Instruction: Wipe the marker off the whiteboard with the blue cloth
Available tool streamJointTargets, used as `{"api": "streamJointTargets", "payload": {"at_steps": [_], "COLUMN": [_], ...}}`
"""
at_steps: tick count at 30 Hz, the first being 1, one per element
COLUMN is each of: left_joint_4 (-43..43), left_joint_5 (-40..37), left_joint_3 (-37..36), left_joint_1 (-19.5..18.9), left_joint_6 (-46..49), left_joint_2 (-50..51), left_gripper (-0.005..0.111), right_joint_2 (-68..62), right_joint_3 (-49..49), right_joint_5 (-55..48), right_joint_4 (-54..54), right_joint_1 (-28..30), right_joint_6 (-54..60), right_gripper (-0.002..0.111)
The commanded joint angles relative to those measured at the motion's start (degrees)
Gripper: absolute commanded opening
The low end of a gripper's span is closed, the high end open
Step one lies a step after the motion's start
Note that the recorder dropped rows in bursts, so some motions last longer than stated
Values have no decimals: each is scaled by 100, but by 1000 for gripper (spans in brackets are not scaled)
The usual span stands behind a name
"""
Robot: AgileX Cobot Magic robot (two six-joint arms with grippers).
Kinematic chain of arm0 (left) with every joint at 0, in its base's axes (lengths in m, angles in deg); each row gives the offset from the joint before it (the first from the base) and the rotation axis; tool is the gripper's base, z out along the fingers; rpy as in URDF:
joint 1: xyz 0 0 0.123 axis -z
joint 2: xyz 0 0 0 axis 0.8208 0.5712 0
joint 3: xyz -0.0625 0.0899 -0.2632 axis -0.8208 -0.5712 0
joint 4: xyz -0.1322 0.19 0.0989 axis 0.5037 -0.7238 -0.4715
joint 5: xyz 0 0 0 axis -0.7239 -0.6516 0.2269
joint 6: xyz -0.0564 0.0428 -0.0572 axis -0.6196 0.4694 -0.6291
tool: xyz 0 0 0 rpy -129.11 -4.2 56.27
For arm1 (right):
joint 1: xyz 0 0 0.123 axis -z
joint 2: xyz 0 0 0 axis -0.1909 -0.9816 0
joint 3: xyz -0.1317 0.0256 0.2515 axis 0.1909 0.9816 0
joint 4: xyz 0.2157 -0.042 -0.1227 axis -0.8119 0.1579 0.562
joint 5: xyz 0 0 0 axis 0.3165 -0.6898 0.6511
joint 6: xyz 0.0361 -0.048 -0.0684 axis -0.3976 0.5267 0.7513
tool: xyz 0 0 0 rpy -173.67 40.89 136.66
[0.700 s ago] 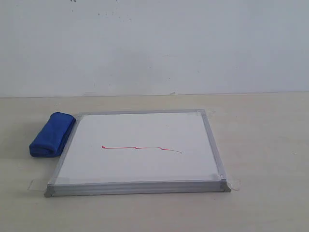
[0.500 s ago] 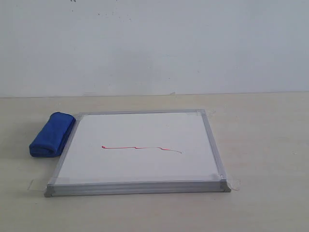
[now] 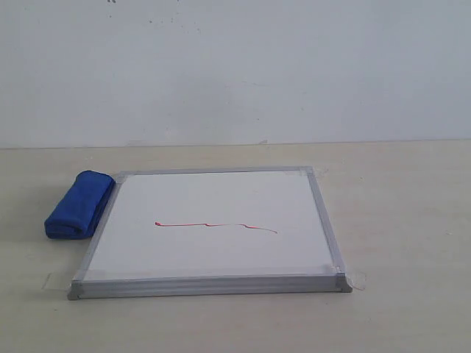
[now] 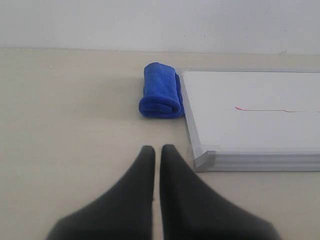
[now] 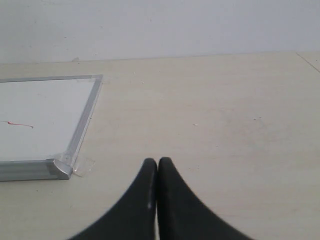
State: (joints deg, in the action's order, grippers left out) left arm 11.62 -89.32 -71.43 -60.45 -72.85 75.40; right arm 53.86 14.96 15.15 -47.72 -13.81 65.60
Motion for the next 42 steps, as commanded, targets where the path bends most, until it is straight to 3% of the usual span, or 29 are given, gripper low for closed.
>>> {"api": "streamJointTargets", "payload": {"at_steps": [1, 10, 17, 23, 28, 31, 36, 42], "left_joint_4": [223, 1397, 1864, 4220, 4616, 5179, 6446, 6481], "left_joint_5": [15, -5, 188, 130, 287, 439, -238, -920], "left_joint_3": [174, 1430, 1612, 1612, 1612, 1770, 2611, 3637], "left_joint_1": [-14, -14, -14, -14, -14, -14, -14, -14], "left_joint_6": [-28, -28, -28, -71, 31, 1005, 2986, 4027], "left_joint_2": [-19, -19, -19, -19, -19, -19, 733, 2560], "left_gripper": [4, 4, 4, 4, 4, 4, 4, 4], "right_joint_2": [28, 28, 28, 28, 28, 28, 28, 28], "right_joint_3": [-1, -1, -1, -1, -1, -1, -1, -1], "right_joint_5": [35, 43, 43, 43, 43, 43, 43, 43], "right_joint_4": [46, 46, 46, 46, 46, 46, 46, 46], "right_joint_1": [45, 45, 45, 45, 45, 45, 45, 45], "right_joint_6": [3, 3, 3, 3, 3, 3, 3, 3], "right_gripper": [0, 0, 0, 0, 0, 0, 0, 0]}}
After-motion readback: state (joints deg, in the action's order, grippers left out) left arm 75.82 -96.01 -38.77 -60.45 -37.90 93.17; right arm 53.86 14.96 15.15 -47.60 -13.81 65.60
